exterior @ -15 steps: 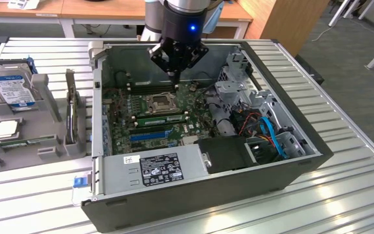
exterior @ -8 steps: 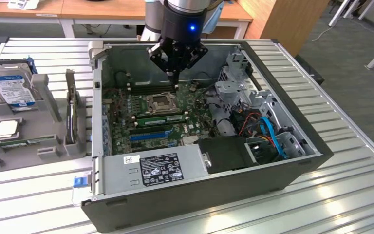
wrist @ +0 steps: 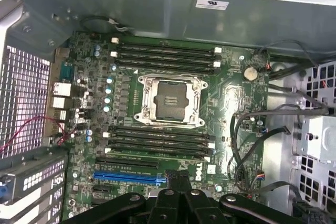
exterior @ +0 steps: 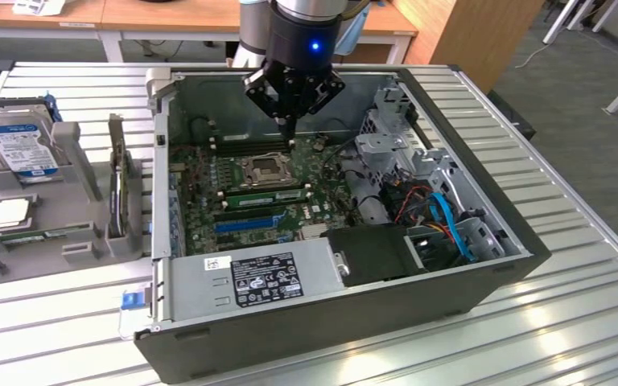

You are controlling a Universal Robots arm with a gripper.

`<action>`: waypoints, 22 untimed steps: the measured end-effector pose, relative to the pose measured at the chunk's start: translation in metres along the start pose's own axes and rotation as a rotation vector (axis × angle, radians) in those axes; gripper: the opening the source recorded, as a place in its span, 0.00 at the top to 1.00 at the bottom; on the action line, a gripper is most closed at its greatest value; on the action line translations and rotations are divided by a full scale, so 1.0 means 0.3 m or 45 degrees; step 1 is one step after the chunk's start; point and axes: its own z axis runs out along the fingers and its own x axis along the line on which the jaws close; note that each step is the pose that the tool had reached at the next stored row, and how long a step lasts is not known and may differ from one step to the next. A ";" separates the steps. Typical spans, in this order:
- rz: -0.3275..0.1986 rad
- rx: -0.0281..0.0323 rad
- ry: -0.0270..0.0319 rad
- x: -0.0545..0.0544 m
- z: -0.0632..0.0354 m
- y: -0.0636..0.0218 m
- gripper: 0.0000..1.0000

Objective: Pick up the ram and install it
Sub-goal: 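Press down the ram until it locks into place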

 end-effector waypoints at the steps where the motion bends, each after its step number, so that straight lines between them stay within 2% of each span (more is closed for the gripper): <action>1: 0.000 0.0000 0.0000 0.000 0.000 0.000 0.90; 7: 0.001 -0.0026 0.0073 0.001 0.000 0.000 0.90; 12: 0.003 -0.0069 0.0226 0.002 0.000 0.000 0.90; 16: 0.003 -0.0094 0.0286 0.005 0.001 0.000 0.90; 19: 0.005 -0.0097 0.0385 0.005 0.000 0.000 0.90; 22: 0.005 -0.0099 0.0396 0.005 0.000 0.000 0.90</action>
